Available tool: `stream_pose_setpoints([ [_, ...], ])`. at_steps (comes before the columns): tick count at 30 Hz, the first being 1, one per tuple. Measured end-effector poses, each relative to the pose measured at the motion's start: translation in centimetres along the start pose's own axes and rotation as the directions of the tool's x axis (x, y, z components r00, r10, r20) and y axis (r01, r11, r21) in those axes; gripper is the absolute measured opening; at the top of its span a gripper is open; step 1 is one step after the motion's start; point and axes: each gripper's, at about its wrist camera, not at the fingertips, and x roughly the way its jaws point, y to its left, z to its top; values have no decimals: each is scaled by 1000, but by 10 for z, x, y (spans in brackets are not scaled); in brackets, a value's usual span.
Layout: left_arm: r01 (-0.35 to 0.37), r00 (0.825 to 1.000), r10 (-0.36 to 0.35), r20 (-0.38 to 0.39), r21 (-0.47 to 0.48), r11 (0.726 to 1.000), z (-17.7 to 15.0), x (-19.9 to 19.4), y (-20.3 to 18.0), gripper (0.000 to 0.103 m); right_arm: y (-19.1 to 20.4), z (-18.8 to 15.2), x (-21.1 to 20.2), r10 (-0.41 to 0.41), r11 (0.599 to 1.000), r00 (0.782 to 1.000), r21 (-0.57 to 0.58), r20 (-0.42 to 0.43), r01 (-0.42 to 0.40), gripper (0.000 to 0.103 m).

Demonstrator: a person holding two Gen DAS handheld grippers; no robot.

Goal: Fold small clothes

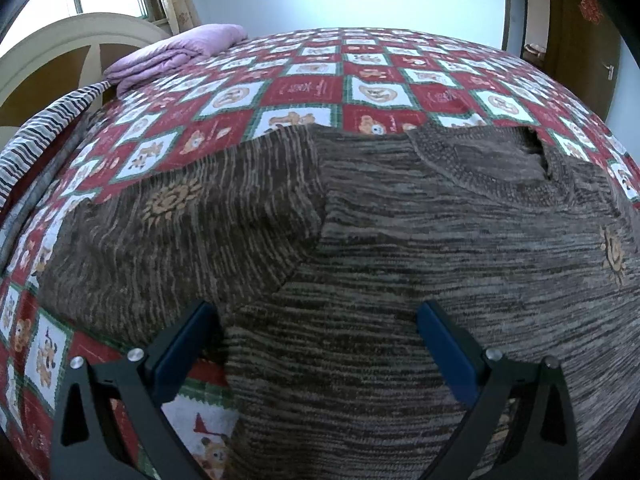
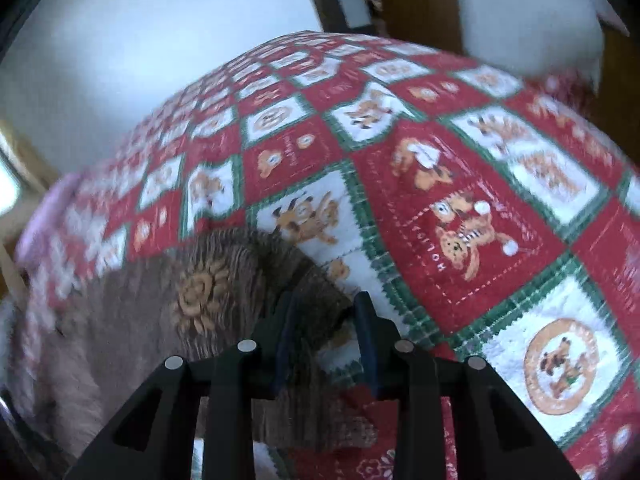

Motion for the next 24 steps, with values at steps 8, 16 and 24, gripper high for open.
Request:
stream_pose_setpoints([
  [8, 28, 1000, -28, 4, -23, 999, -1, 0, 4, 103, -1, 26, -33, -29, 1000, 998, 11, 62, 29, 4],
  [16, 59, 998, -58, 19, -50, 997, -3, -2, 10, 103, 43, 53, -90, -59, 994, 994, -90, 92, 68, 4],
  [24, 93, 995, -91, 30, -72, 993, -3, -3, 15, 103, 113, 54, -124, -29, 981, 999, -193, 24, 33, 4],
])
